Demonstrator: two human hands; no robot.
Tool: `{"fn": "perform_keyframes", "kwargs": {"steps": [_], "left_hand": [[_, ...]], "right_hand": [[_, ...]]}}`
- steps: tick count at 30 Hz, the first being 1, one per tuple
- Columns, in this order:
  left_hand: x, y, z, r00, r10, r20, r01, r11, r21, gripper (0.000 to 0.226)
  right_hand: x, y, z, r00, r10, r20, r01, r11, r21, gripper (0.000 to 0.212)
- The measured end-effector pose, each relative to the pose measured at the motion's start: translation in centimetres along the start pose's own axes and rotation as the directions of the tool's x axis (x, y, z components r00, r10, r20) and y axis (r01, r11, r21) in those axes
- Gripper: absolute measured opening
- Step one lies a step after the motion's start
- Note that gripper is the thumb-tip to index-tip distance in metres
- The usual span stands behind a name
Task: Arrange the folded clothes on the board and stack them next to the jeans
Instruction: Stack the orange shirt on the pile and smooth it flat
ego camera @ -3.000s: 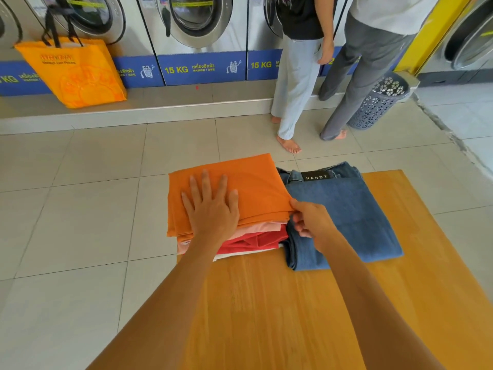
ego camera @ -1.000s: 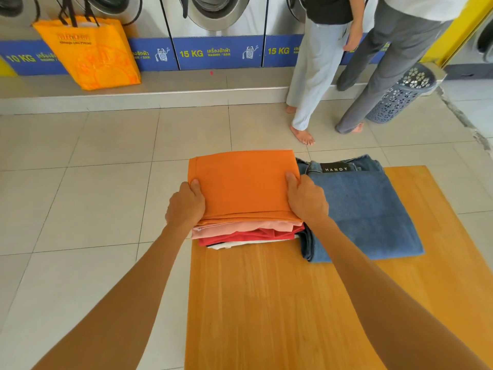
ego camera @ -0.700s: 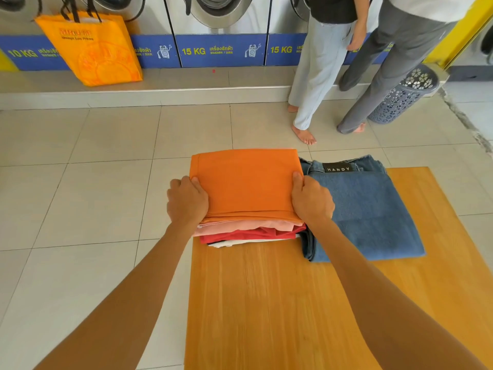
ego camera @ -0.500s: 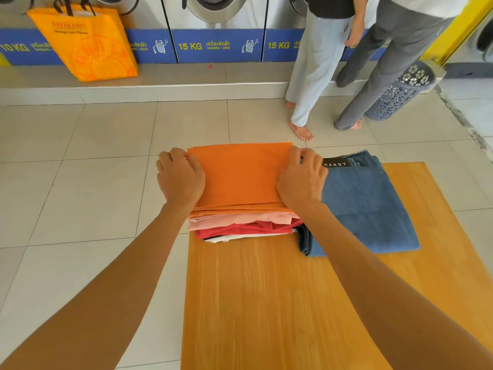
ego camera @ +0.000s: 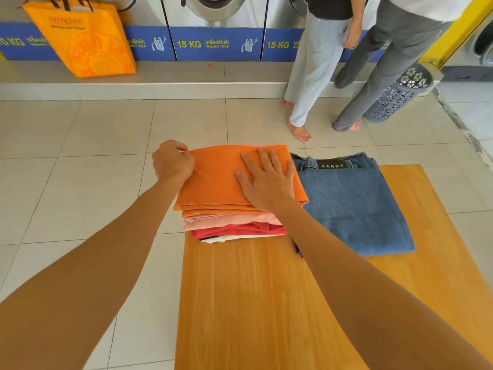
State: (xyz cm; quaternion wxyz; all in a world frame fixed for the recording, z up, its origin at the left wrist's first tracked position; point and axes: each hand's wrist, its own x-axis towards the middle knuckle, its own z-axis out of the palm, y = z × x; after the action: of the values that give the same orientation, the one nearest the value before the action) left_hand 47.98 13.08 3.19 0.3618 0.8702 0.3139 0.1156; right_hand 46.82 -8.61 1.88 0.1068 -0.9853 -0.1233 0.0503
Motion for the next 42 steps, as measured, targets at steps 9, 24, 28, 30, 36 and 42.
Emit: {"fn": "perform_keyframes", "kwargs": {"steps": [9,24,28,30,36,42], "left_hand": [[-0.1,-1.6,-0.6,0.949,-0.309,0.06,0.314,0.924,-0.218,0.024],[-2.9,-2.4,-1.5,0.952,-0.251,0.173,0.274,0.954,-0.125,0.04],[-3.8,-4.0,-1.2,0.977,-0.182,0.114,0.188,0.981,-0.043,0.04],[-4.3,-4.4,-1.3,0.994,-0.097,0.041,0.094,0.994,0.063,0.04],[-6.4,-0.7,-2.5,0.907,0.38,-0.18,-0.354,0.921,0.162,0.018],[-11.3,3.3,2.4,0.791,0.587,0.173,-0.612,0.757,0.229,0.044]], "right_hand": [[0.3,0.5,0.0,1.0,0.011,0.012,-0.011,1.0,0.022,0.07],[0.2,0.5,0.2,1.0,0.024,-0.012,-0.024,1.0,0.015,0.071],[0.1,0.4,0.0,1.0,0.026,-0.002,-0.026,1.0,0.016,0.071],[0.1,0.4,0.0,1.0,0.027,-0.002,-0.027,1.0,0.015,0.071],[0.0,0.3,0.2,1.0,0.022,-0.008,-0.022,1.0,0.0,0.07],[-0.5,0.5,0.1,1.0,-0.003,-0.012,0.003,1.0,0.001,0.059]]}}
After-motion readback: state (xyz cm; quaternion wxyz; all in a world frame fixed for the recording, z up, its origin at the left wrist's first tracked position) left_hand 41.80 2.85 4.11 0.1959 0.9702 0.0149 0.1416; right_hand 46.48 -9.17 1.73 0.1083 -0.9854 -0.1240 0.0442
